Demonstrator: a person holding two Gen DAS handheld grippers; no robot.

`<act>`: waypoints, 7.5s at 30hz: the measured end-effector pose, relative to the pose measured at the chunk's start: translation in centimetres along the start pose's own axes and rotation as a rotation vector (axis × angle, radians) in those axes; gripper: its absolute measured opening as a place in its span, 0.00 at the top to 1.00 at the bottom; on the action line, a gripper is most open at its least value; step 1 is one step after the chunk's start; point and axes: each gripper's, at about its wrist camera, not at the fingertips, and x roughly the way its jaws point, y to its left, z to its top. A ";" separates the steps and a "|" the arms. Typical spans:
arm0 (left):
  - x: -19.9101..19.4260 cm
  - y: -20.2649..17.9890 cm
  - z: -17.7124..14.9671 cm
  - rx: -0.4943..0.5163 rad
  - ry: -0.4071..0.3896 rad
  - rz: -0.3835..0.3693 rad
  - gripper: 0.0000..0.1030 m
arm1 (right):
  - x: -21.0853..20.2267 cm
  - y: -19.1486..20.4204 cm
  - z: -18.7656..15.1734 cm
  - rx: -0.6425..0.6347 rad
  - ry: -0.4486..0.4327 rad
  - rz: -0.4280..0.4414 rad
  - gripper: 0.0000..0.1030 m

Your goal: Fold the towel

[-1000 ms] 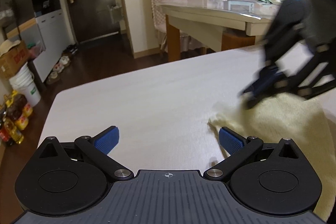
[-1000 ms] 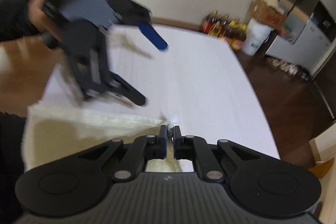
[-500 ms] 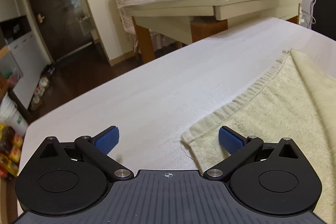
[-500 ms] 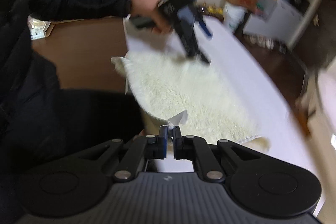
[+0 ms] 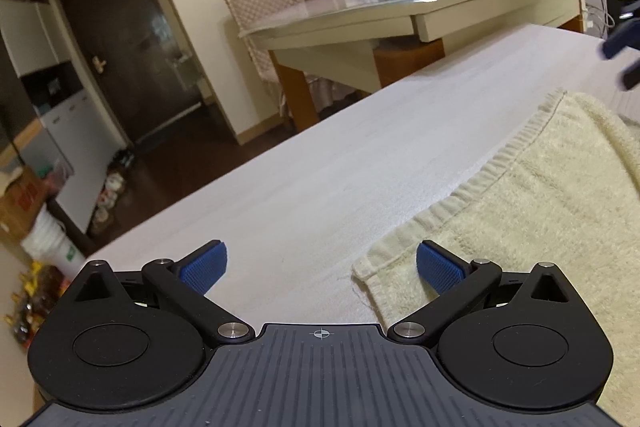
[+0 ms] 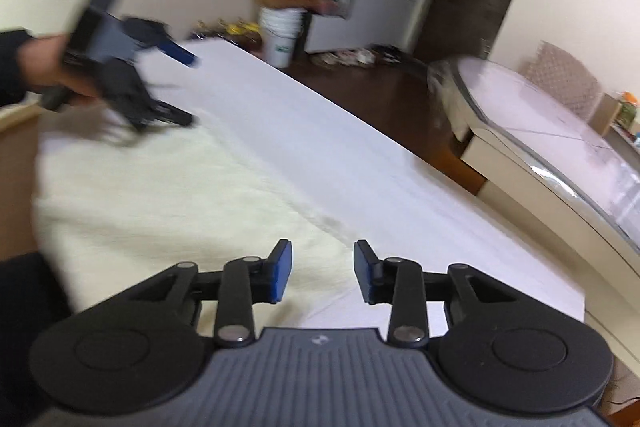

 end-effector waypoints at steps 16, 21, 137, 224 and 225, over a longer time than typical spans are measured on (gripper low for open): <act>2.9 1.1 1.4 -0.013 0.020 0.126 0.00 | 5.8 -2.5 0.2 -0.079 0.060 -0.124 0.42; 3.8 2.2 1.9 -0.027 0.022 0.174 0.00 | 6.6 -3.0 0.6 -0.076 0.051 -0.125 0.42; -14.6 -0.9 -0.8 0.386 0.095 -0.452 0.92 | -12.0 5.7 -4.8 -0.092 -0.069 0.279 0.94; -5.5 15.2 0.0 -0.129 0.127 -0.211 0.09 | 6.6 24.3 9.1 -0.250 -0.041 0.013 0.61; -5.6 15.3 -0.2 -0.135 0.128 -0.208 0.09 | 7.1 24.6 9.2 -0.265 -0.035 -0.001 0.62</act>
